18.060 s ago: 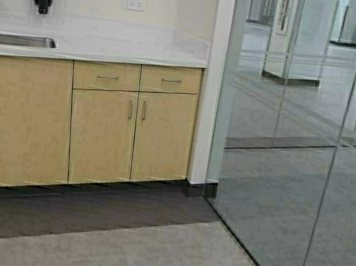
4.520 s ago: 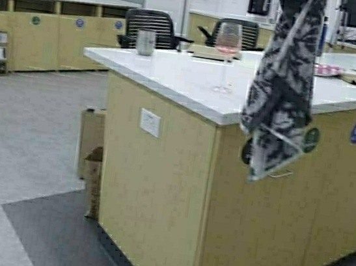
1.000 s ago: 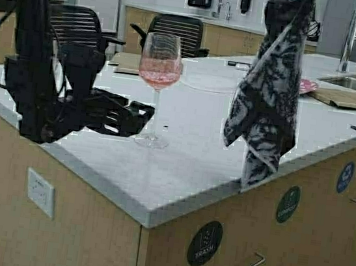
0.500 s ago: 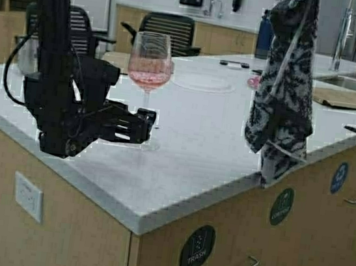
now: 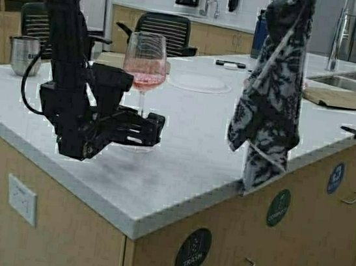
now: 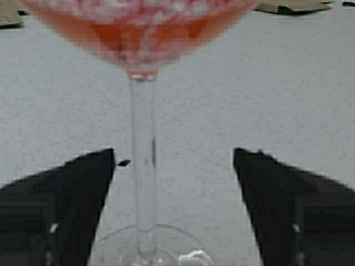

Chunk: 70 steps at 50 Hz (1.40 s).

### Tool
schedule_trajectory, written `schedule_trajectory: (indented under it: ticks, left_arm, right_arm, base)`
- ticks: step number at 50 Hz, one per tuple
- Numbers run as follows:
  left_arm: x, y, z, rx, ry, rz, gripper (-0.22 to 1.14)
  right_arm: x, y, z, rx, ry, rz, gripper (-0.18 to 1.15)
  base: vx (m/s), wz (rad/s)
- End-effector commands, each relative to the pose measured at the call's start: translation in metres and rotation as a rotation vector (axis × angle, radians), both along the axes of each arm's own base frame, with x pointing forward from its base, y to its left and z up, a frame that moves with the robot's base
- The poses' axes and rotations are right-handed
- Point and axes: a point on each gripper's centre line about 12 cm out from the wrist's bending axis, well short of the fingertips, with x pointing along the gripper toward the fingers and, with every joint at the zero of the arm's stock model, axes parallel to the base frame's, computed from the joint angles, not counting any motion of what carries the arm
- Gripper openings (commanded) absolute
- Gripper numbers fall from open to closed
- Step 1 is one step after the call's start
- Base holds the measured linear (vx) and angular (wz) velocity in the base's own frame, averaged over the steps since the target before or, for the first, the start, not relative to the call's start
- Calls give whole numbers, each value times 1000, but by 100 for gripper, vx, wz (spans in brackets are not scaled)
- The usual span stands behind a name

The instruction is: Get the cloth and wipe up the spill under the wine glass

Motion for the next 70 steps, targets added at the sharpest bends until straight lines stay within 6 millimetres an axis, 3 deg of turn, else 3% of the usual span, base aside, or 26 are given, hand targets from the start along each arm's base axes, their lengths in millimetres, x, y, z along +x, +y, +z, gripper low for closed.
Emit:
schedule_trajectory:
  ticks: [1, 7, 21, 26, 35, 44, 54, 63, 70]
  left_arm:
    - [15, -6, 15, -28, -46, 13, 97]
    - [19, -6, 19, -36, -55, 26, 86]
    - [19, -5, 19, -33, -54, 37, 33]
    - [20, -6, 20, -34, -59, 37, 28]
    - [14, -3, 31, -30, -57, 38, 28]
    - [-2, 5, 60, -30, -55, 38, 28]
    - [-30, 14, 97, -30, -53, 30, 28]
    - [-60, 17, 131, -35, -63, 1, 27]
    - [-80, 20, 163, -46, -73, -17, 27]
  right_arm:
    - [2, 1, 15, 16, -48, 2, 6]
    - [2, 1, 15, 17, -48, 0, 6]
    - [-1, 0, 4, 0, -23, 1, 6]
    - [-2, -1, 2, -3, -24, 1, 6]
    - [8, 2, 18, 32, -111, -5, 6]
    - [46, 16, 45, 62, -140, -7, 6]
    - [115, 42, 53, 76, -145, -9, 6]
    - [165, 64, 24, 102, -92, -3, 6]
    - [182, 91, -16, 108, -27, 31, 6]
  base:
    - [2, -2]
    - [2, -2]
    - [2, -2]
    - [1, 0]
    - [0, 0]
    - [0, 0]
    - [0, 0]
    - [0, 0]
    - [0, 0]
